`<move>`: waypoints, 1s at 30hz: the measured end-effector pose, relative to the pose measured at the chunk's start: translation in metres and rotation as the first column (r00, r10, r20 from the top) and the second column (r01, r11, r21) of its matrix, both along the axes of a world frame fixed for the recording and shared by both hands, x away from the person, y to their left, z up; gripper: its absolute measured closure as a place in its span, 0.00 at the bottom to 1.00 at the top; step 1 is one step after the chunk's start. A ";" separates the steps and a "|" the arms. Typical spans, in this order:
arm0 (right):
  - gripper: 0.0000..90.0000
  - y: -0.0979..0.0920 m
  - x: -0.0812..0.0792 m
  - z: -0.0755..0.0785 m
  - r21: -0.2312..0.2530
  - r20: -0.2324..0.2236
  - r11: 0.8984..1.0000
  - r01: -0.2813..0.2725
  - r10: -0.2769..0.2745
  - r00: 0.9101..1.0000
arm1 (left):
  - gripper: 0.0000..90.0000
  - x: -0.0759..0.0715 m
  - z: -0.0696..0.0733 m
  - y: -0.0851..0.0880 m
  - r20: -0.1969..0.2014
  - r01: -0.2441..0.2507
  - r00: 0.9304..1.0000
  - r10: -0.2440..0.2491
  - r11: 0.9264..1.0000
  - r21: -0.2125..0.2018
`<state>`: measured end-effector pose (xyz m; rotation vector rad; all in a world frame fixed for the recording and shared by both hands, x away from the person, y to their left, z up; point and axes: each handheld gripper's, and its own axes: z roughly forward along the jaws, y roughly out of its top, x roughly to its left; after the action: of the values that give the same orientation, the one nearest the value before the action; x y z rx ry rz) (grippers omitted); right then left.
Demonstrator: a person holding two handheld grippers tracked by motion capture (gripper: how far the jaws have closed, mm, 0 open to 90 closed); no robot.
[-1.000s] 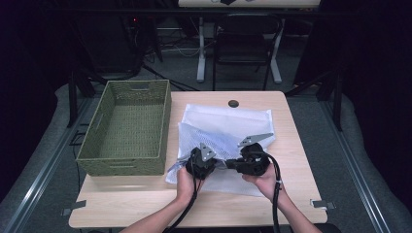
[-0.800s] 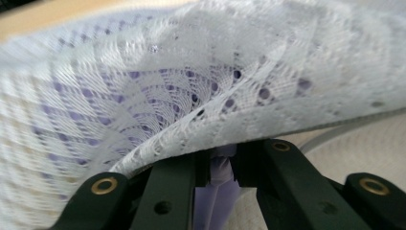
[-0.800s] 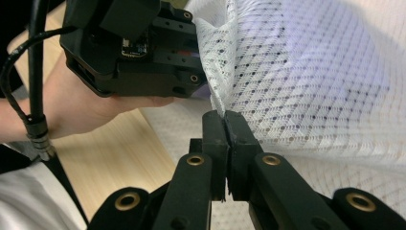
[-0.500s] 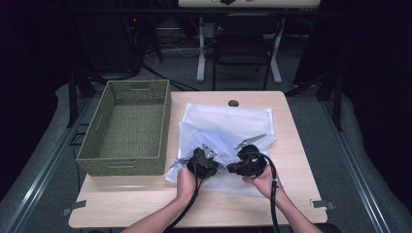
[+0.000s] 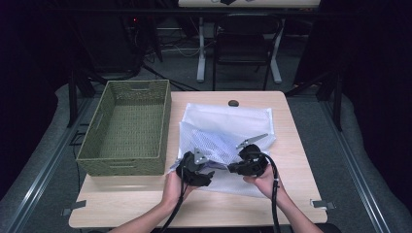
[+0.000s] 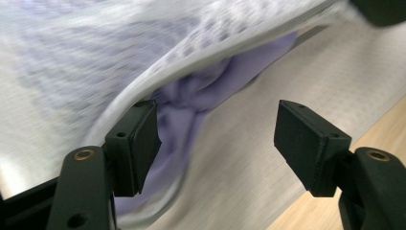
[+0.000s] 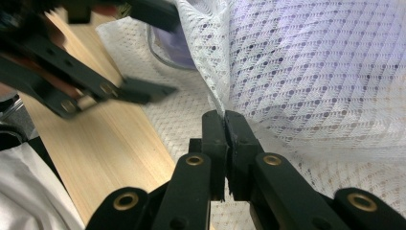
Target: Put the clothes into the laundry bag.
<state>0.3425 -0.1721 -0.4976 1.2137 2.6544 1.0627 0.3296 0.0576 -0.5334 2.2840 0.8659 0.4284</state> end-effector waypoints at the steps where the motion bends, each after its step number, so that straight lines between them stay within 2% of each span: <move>1: 0.98 0.000 0.000 0.000 -0.003 0.001 1.000 -0.001 0.001 1.000 | 0.35 0.000 -0.001 0.006 -0.004 -0.011 1.000 0.011 1.000 0.009; 4: 0.98 0.001 0.000 0.001 -0.004 0.005 1.000 0.001 -0.001 1.000 | 0.35 0.000 -0.002 0.019 -0.013 -0.032 0.999 0.032 0.999 0.028; 8: 0.98 0.001 0.000 0.001 -0.003 0.005 1.000 0.004 -0.004 1.000 | 0.39 -0.002 -0.003 0.026 -0.013 -0.031 0.999 0.032 0.998 0.055; 13: 0.98 0.002 0.000 0.000 -0.002 0.000 1.000 0.000 0.000 1.000 | 0.51 -0.004 -0.011 0.022 -0.053 -0.004 0.999 0.009 0.997 0.083; 17: 0.98 0.002 0.000 0.000 -0.002 -0.001 1.000 0.000 0.000 1.000 | 0.53 -0.001 -0.018 0.016 -0.048 -0.003 0.999 0.009 0.992 0.124; 20: 0.98 0.004 -0.001 -0.001 -0.009 0.001 1.000 -0.011 0.011 1.000 | 0.60 0.004 -0.023 0.013 -0.051 -0.006 0.999 0.013 0.990 0.143; 23: 0.98 0.006 -0.001 -0.002 -0.010 0.000 1.000 -0.017 0.017 1.000 | 0.65 0.007 -0.027 0.010 -0.044 -0.011 0.999 0.018 0.989 0.147; 25: 0.98 0.006 -0.001 -0.002 -0.011 0.000 1.000 -0.017 0.017 1.000 | 0.71 0.008 -0.028 0.009 -0.036 -0.017 0.999 0.022 0.991 0.131; 30: 0.98 0.008 -0.002 -0.002 -0.007 -0.001 1.000 -0.017 0.017 1.000 | 0.93 0.009 -0.028 0.006 -0.017 -0.026 0.999 0.028 0.996 0.085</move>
<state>0.3410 -0.1644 -0.4999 1.1929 2.6721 1.0538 0.3387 0.0634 -0.5618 2.3593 0.9046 0.4651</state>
